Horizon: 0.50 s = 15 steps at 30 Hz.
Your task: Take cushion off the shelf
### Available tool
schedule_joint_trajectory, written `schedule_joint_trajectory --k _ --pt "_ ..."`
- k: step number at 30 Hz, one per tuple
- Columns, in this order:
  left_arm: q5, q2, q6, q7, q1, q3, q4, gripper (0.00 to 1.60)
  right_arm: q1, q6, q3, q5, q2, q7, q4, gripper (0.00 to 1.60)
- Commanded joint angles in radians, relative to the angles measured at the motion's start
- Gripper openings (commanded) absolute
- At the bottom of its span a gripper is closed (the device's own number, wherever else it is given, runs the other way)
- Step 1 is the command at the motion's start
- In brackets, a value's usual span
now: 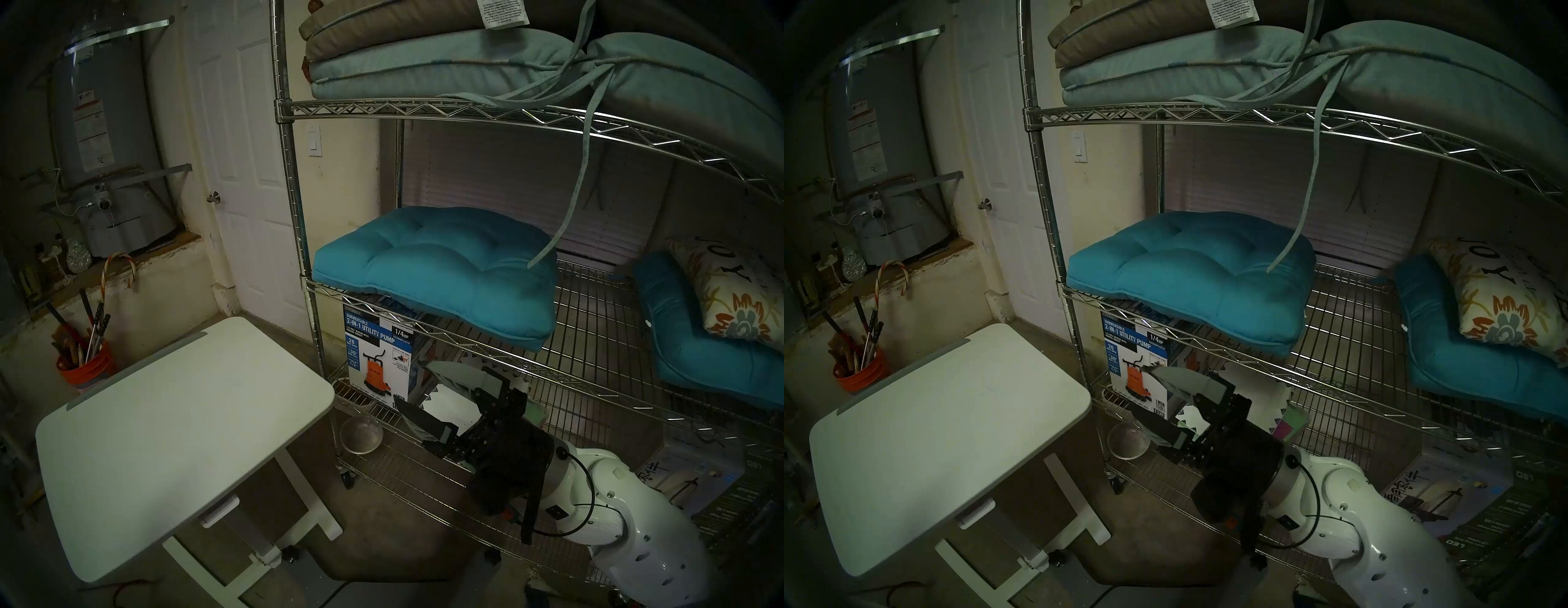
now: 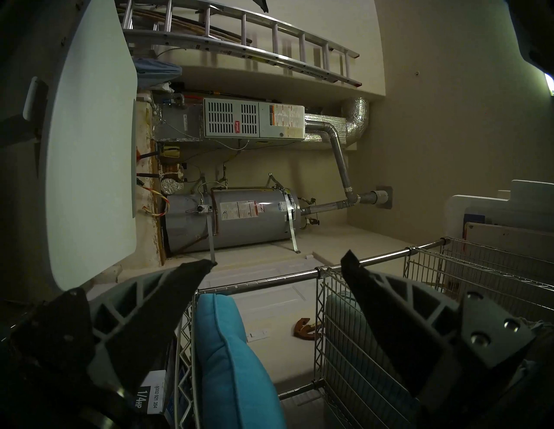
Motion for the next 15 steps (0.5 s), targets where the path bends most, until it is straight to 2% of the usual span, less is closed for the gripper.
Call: schedule_joint_trajectory --k 1,7,12,13,15 --pt "-0.013 0.045 0.032 -0.025 0.029 -0.033 -0.035 1.6 0.0 -0.001 -0.002 0.0 -0.001 -0.002 -0.014 1.6" --pt "0.02 0.124 0.103 -0.044 -0.028 -0.086 -0.053 1.6 0.001 -0.002 -0.002 0.0 -0.001 -0.002 -0.014 1.6" --pt "0.039 0.197 0.182 -0.08 -0.086 -0.096 -0.054 1.6 0.001 -0.002 -0.002 0.0 -0.001 -0.002 -0.014 1.6" --pt "0.059 0.192 0.187 -0.094 -0.108 -0.101 -0.056 1.6 0.001 -0.002 -0.002 0.0 -0.001 -0.002 -0.013 1.6" --pt "0.071 0.231 0.205 -0.098 -0.119 -0.092 -0.05 1.6 0.001 -0.002 -0.002 0.0 -0.001 -0.002 -0.014 1.6"
